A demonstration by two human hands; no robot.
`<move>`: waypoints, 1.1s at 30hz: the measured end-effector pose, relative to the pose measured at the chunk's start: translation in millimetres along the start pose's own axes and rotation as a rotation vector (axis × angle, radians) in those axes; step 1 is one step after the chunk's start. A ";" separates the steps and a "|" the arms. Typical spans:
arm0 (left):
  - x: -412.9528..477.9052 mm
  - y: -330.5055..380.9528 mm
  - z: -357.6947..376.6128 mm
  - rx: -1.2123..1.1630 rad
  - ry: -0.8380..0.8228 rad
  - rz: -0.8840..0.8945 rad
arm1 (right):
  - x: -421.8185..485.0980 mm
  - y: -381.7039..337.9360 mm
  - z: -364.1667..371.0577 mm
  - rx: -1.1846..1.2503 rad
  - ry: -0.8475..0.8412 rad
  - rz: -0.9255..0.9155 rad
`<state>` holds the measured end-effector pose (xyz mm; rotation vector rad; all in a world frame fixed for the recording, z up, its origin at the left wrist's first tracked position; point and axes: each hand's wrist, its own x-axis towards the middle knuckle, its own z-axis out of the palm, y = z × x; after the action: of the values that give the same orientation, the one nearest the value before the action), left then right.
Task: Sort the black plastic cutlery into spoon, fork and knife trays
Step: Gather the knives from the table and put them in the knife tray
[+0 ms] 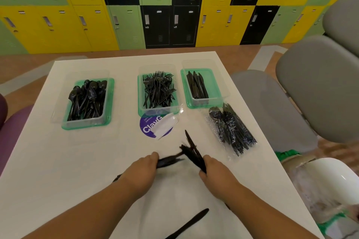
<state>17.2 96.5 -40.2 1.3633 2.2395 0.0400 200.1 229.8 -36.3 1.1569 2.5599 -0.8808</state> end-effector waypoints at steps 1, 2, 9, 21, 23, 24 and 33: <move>1.2 -3.7 -3.5 -0.061 0.007 -0.040 | 0.4 0.6 -3.7 0.041 -0.037 -0.026; -7.9 -5.4 -3.6 -0.104 0.003 -0.082 | -10.9 1.3 -3.7 0.064 -0.099 -0.055; -5.3 -31.3 -15.6 -0.228 0.141 -0.225 | -22.8 -10.8 -7.3 -0.063 -0.515 -0.227; -6.9 -29.6 -16.9 -0.406 0.226 -0.324 | -13.4 -16.8 16.6 -0.268 -0.262 -0.314; -6.0 -29.7 -18.1 -0.537 0.263 -0.365 | -11.4 -16.9 18.2 -0.278 -0.227 -0.303; -6.0 -29.1 -19.3 -0.630 0.280 -0.386 | -10.6 -17.5 18.7 -0.289 -0.204 -0.293; -11.5 -0.5 -37.5 -1.629 0.241 -0.544 | 2.1 -50.8 4.2 0.278 0.027 0.041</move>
<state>4.5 95.4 -3.2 -0.1431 1.6642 1.4704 161.1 202.3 -18.2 1.2961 2.4819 -1.2492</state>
